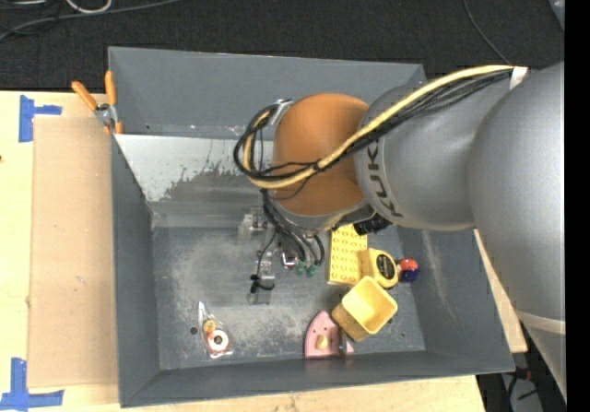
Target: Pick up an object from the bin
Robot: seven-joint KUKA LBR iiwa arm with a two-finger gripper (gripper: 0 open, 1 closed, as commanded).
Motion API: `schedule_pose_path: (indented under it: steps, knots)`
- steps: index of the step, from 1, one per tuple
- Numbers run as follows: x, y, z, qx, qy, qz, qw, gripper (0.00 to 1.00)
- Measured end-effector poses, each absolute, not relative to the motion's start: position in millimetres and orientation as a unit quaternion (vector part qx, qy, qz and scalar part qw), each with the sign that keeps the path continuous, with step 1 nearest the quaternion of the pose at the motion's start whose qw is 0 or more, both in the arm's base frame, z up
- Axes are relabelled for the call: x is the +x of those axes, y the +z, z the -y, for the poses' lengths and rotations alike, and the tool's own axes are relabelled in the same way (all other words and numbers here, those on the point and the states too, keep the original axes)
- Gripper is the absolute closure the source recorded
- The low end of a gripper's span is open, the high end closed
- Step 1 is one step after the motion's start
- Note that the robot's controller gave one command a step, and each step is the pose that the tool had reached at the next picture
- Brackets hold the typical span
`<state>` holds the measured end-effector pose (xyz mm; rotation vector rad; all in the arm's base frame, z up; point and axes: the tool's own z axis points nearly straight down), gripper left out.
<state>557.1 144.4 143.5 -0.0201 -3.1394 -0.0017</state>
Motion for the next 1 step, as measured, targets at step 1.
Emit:
schedule_pose_path:
  steps: [1]
  knots:
    - [557.1,143.5,-144.4,-0.006,-0.001,1.000,0.001,0.00]
